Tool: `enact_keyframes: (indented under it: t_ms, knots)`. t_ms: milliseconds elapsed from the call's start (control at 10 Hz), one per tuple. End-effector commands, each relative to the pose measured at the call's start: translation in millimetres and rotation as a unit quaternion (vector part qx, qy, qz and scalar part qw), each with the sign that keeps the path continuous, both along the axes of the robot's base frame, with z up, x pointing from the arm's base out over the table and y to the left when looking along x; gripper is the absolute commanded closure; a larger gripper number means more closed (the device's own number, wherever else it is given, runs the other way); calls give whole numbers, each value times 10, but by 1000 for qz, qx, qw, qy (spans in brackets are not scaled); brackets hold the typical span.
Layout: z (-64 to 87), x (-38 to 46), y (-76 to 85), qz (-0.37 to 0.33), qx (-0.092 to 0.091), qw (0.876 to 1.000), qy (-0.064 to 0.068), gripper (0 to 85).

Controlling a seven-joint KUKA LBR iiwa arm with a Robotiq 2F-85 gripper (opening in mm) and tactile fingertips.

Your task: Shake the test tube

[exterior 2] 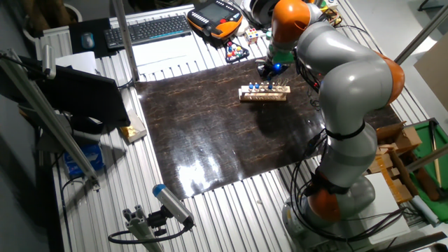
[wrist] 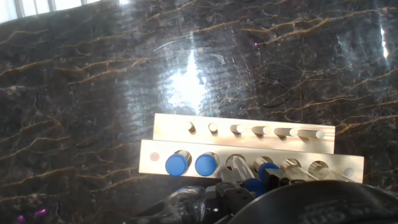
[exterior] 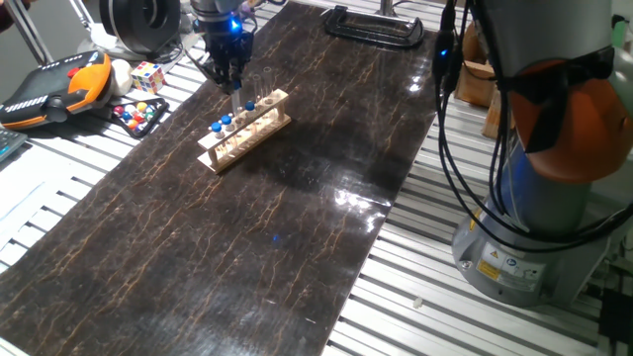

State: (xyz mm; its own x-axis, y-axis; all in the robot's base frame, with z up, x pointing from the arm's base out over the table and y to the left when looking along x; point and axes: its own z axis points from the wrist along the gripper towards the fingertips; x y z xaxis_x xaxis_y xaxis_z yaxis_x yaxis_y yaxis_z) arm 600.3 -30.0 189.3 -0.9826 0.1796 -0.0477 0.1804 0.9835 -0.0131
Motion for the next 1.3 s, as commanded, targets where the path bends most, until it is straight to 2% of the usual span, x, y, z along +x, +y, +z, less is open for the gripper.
enact_keyframes:
  t_ms: [0,1200]
  knots:
    - [-13,2,-12,1,0,1000,1,843]
    - [-206,35,-30,0,-3,1000,4,843]
